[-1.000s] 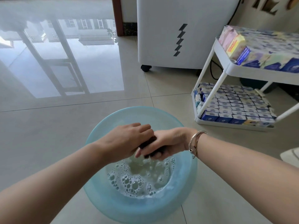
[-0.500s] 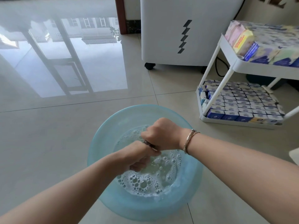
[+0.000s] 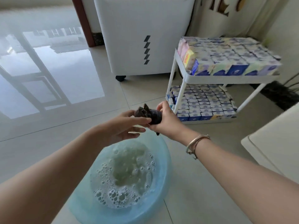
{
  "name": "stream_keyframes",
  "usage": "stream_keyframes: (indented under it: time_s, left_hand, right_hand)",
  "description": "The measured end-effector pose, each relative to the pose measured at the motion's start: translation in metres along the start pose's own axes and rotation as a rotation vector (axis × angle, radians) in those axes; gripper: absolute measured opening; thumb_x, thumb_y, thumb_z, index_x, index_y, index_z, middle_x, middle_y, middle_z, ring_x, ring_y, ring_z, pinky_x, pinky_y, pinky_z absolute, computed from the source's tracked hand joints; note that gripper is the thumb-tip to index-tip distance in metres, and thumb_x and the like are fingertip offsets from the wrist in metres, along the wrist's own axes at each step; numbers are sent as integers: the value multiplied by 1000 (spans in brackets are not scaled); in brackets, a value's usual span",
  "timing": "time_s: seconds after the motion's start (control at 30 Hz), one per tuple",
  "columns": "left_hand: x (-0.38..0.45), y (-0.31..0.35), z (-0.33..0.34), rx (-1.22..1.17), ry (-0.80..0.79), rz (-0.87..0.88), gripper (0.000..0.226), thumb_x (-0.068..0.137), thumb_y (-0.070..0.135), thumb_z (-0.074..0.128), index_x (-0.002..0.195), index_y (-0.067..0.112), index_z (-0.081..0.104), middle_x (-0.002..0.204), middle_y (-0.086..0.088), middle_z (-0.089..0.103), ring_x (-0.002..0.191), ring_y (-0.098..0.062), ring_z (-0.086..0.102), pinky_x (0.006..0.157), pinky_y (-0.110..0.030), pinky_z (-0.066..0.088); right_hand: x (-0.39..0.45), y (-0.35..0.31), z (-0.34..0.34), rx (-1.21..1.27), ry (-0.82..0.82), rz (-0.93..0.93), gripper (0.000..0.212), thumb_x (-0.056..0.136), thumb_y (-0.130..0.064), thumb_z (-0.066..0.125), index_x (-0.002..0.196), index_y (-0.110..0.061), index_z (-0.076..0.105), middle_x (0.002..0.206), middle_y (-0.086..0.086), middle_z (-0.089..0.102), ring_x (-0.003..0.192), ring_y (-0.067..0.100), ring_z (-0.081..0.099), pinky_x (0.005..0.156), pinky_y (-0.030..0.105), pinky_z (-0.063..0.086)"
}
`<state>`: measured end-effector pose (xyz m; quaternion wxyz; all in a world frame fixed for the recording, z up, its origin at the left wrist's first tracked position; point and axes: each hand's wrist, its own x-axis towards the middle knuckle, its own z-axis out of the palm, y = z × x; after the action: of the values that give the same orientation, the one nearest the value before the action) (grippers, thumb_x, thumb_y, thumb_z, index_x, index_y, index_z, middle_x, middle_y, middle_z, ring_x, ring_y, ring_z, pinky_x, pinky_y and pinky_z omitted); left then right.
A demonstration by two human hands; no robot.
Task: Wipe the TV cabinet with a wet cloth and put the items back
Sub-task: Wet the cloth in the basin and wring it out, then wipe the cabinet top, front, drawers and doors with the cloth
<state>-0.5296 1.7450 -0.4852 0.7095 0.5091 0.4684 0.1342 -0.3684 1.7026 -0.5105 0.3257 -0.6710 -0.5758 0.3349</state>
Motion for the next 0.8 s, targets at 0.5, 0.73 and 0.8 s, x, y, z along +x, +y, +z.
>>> stream_keyframes:
  time_s: [0.5,0.73,0.8]
  left_hand:
    - [3,175,255,74,-125,294,39,86,28,67,119,14,53,117,-12,63,102,-22,65,93,-42,54]
    - [-23,237,334,90,-65,380,48,81,45,68,115,14,56,108,-6,66,100,-19,63,97,-38,49]
    - [-26,253,357,40,-82,382,44,85,39,66,116,10,57,106,-8,66,94,-21,63,90,-34,50]
  right_hand:
    - [-97,-21,-282,168,407,239,41,83,-24,72,115,-13,49,107,3,61,95,16,60,70,20,49]
    - [-136,-48,-372,339,434,271,24,91,-26,60,109,-12,52,100,11,65,82,22,66,61,26,53]
    - [-146,-50,-406,342,448,266,16,92,-23,56,101,-10,60,92,11,65,76,22,63,59,26,48]
